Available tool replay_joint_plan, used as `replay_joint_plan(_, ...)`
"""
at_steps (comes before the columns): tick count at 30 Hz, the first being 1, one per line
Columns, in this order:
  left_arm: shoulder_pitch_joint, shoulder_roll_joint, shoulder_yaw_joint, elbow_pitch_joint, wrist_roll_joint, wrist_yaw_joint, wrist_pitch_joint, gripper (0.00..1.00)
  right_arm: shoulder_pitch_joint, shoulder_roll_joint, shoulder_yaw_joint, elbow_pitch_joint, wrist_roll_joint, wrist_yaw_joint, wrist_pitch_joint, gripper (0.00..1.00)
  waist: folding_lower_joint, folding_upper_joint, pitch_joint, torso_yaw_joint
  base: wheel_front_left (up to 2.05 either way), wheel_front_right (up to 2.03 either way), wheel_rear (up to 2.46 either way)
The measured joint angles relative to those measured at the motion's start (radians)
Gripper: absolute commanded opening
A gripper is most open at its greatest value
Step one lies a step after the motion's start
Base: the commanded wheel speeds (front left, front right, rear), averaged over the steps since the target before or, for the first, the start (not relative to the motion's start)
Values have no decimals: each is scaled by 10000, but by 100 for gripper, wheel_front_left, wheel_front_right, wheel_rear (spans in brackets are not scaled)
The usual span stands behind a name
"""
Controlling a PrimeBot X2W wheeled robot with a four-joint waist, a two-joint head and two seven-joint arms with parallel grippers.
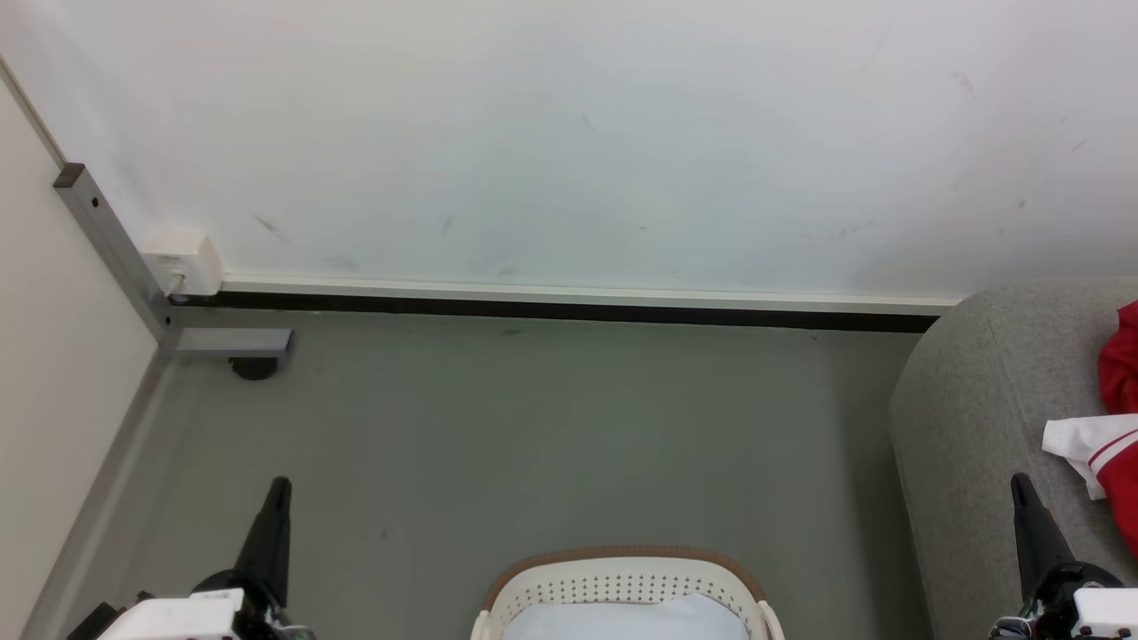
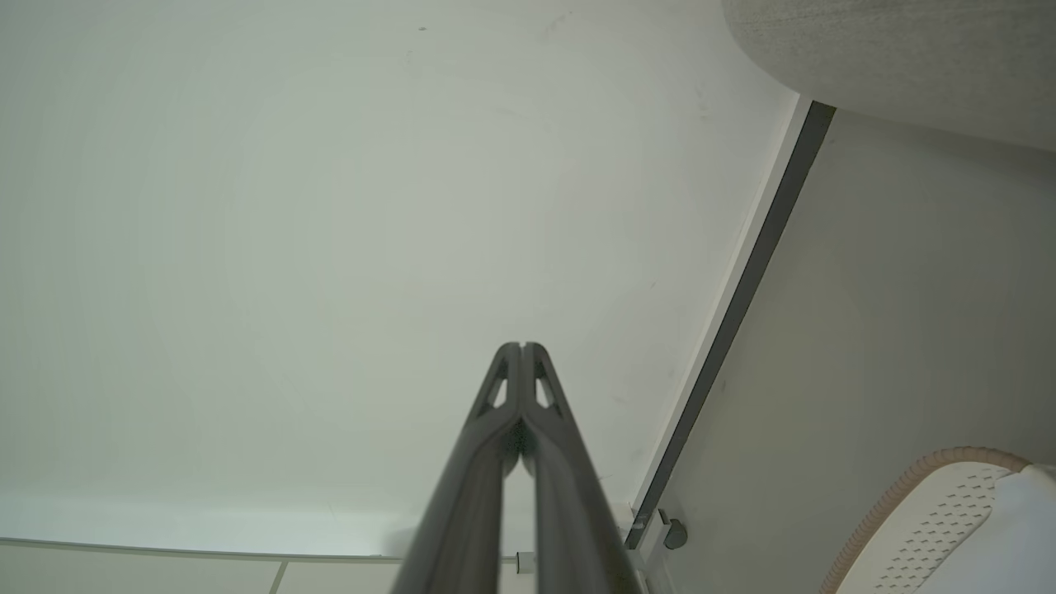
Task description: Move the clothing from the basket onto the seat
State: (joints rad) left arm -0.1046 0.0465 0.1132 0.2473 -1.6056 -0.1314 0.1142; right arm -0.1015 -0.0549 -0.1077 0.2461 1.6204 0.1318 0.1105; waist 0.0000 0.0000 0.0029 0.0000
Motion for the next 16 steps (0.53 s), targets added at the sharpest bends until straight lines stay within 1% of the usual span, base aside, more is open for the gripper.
replay_joint_plan(16,-1,0,0,0,0,0,0,0,-1,10,-12,0,-15,0,17,0,0,0,0,0,0,0,0)
